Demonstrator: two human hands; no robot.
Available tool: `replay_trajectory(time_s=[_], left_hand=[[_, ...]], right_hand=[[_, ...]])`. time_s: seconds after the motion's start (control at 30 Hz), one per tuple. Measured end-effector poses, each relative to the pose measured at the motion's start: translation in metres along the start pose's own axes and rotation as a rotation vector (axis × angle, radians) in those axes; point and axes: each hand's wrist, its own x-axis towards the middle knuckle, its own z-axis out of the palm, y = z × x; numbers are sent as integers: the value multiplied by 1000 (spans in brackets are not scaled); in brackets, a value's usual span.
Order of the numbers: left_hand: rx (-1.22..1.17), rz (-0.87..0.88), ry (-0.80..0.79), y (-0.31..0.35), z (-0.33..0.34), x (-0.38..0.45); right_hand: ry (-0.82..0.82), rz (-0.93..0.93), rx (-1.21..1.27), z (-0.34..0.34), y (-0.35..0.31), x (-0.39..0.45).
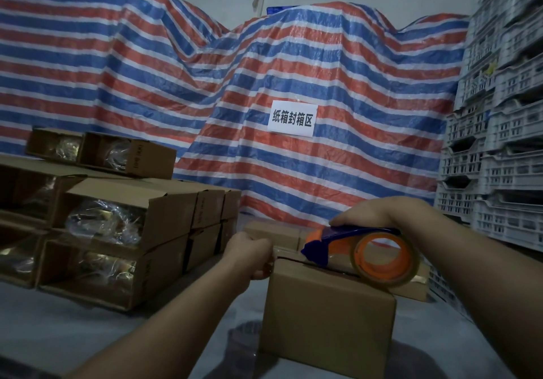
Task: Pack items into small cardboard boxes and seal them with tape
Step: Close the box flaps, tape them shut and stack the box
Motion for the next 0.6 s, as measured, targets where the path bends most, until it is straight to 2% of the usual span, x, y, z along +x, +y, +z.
replay_trajectory(time_s=[0.2,0.37,0.53,0.6], left_hand=[[-82,-56,-30,-8,-4,-1],[-127,-41,12,-14,0,1],[-122,-24,31,-16,2,4],[-133,-35,18,-17,1,4]], right_hand=[[-27,8,-13,2,-8,2],[-39,-120,-171,3,-9,0],[-36,-155,-248,3,-9,2],[-31,-129,-179,4,-10,2]])
